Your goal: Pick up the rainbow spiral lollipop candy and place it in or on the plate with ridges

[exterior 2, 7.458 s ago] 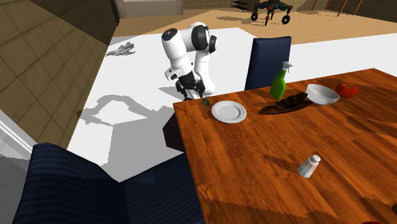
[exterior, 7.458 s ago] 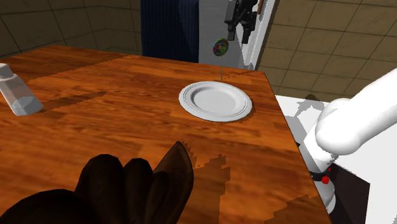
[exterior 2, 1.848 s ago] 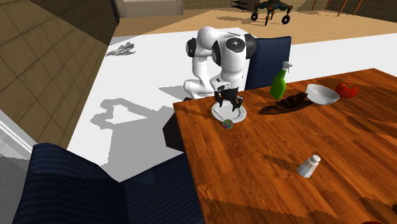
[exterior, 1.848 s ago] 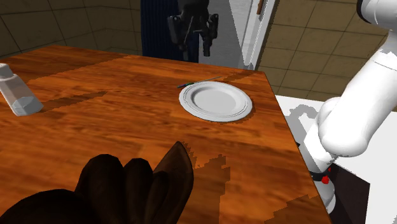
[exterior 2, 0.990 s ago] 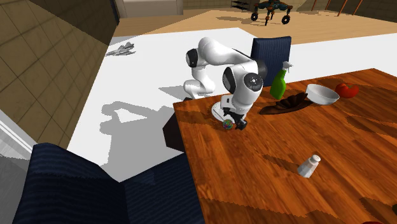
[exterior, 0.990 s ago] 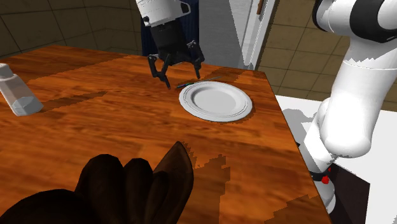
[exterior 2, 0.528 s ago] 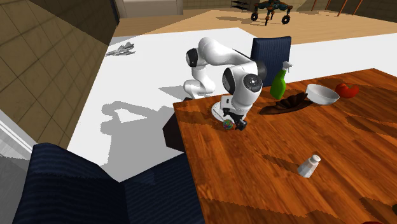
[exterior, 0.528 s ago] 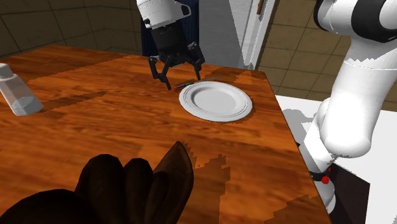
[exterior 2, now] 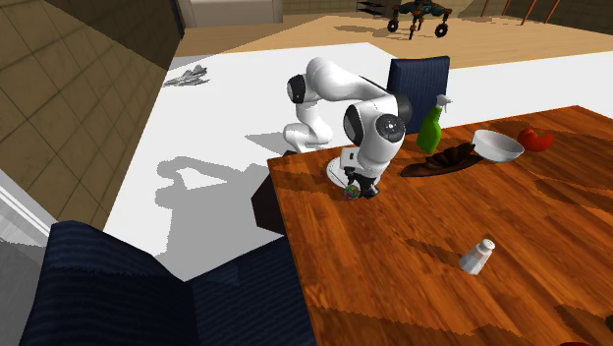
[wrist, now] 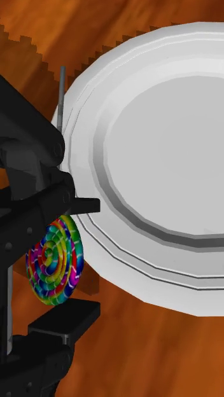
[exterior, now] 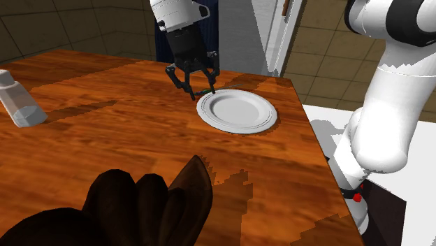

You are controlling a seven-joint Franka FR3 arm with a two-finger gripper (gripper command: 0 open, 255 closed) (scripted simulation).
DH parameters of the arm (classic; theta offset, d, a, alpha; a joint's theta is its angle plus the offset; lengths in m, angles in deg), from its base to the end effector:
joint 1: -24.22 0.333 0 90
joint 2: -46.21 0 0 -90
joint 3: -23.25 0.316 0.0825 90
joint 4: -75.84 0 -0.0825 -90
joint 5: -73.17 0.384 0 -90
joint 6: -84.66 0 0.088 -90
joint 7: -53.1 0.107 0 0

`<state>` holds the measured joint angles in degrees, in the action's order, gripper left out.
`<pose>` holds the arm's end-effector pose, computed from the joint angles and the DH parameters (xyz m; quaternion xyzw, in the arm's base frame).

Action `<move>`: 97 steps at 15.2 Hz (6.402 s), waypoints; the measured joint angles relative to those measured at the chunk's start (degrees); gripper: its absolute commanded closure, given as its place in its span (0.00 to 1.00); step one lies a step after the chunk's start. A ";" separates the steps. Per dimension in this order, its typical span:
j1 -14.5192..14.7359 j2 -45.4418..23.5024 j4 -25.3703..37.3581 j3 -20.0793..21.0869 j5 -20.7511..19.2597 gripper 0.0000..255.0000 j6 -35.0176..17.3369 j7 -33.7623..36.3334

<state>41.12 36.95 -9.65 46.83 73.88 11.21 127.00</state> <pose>0.4375 0.3529 0.5575 0.9429 -0.2788 -0.1286 0.1289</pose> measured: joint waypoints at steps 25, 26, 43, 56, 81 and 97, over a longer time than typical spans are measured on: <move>-6.95 6.58 -11.16 -3.82 9.41 0.00 -13.36 -12.94; -6.93 6.63 -11.25 -3.80 9.43 0.00 -13.41 -12.92; -6.84 6.36 -9.31 -3.71 9.40 1.00 -11.92 -12.45; -6.62 4.16 3.16 -3.54 9.02 1.00 -1.65 -10.25; -4.60 21.11 -23.72 -1.53 15.52 1.00 -13.06 -9.40; -5.12 18.23 -14.30 -2.03 14.45 0.00 -6.45 -8.29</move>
<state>36.00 55.18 -23.95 44.80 88.33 4.75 118.71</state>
